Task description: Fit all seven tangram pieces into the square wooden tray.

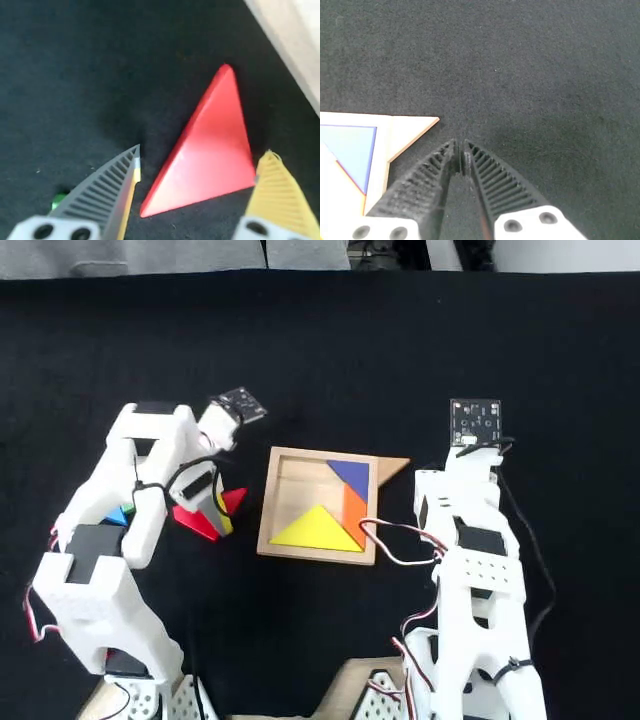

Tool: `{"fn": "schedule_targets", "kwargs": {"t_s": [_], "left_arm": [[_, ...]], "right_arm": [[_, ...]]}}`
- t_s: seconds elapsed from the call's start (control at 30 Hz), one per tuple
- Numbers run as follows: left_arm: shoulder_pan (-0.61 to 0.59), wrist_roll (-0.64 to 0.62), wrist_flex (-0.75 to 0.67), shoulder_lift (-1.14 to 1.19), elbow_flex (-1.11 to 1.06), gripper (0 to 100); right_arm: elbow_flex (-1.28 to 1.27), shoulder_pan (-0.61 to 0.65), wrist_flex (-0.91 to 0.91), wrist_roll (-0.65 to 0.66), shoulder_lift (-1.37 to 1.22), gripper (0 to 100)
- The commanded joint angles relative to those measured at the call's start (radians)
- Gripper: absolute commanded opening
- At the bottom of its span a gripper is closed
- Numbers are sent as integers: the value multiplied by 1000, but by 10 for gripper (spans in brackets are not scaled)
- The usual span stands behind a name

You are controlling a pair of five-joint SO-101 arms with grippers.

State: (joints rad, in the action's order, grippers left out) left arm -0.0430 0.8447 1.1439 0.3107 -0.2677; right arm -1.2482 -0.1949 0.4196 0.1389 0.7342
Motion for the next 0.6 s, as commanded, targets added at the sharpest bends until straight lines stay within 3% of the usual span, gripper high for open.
{"fn": "schedule_targets", "kwargs": {"t_s": [0.0,0.27,0.57], "left_arm": [[16,28,8,-26,-12,359],[21,265,9,-26,-71,320],[58,270,-43,-23,-81,318]], "right_arm": [[7,18,-18,8,30,21],[8,20,-18,8,30,21],[8,20,-18,8,30,21]]}}
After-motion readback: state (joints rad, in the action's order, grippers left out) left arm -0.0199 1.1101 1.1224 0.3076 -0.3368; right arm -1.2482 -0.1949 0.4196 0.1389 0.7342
